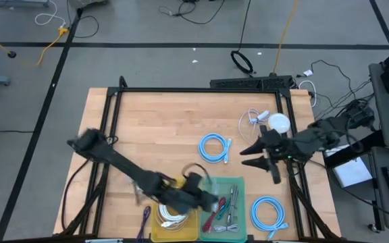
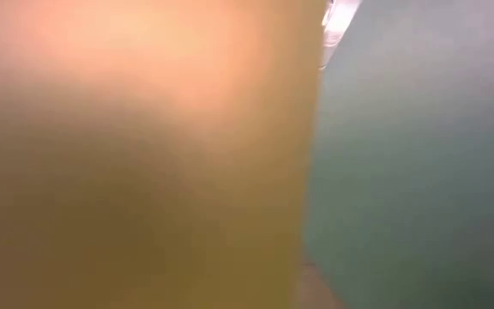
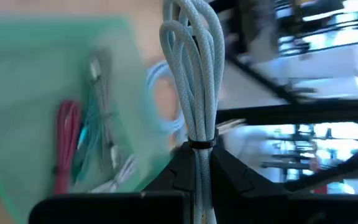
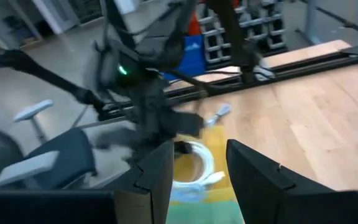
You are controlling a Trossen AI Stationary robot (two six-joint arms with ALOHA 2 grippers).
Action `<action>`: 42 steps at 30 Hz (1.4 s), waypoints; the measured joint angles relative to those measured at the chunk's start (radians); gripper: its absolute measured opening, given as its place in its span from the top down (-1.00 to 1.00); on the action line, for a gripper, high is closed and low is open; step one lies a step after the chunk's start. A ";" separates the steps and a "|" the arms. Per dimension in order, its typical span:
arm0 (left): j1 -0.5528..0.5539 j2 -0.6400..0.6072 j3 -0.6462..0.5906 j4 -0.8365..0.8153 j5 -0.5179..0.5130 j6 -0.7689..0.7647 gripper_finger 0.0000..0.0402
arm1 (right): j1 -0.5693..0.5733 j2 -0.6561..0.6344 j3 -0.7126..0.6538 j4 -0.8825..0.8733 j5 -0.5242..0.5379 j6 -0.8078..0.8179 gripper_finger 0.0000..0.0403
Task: Pick & Place USB Port
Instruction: Put the small light blue charger cable into the green bin
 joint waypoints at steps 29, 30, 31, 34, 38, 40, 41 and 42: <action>0.065 0.347 0.472 -0.642 0.332 -0.254 0.90 | 0.263 -0.015 -0.084 -0.016 0.105 0.024 0.31; 0.067 0.349 0.472 -0.641 0.334 -0.254 0.90 | 0.265 -0.015 -0.086 -0.017 0.105 0.026 0.31; 0.070 0.351 0.472 -0.644 0.337 -0.252 0.90 | 0.265 -0.015 -0.088 -0.016 0.105 0.026 0.31; 0.081 0.352 0.472 -0.647 0.342 -0.225 0.90 | 0.265 -0.015 -0.091 -0.016 0.105 0.029 0.31; 0.095 0.352 0.472 -0.649 0.358 -0.180 0.84 | 0.265 -0.015 -0.091 -0.016 0.105 0.029 0.31; 0.099 0.352 0.472 -0.649 0.373 -0.178 0.72 | 0.265 -0.015 -0.091 -0.016 0.105 0.029 0.31; 0.101 0.352 0.472 -0.649 0.383 -0.177 0.65 | 0.265 -0.015 -0.091 -0.016 0.105 0.029 0.31; 0.104 0.352 0.472 -0.649 0.389 -0.175 0.59 | 0.265 -0.015 -0.091 -0.016 0.105 0.028 0.31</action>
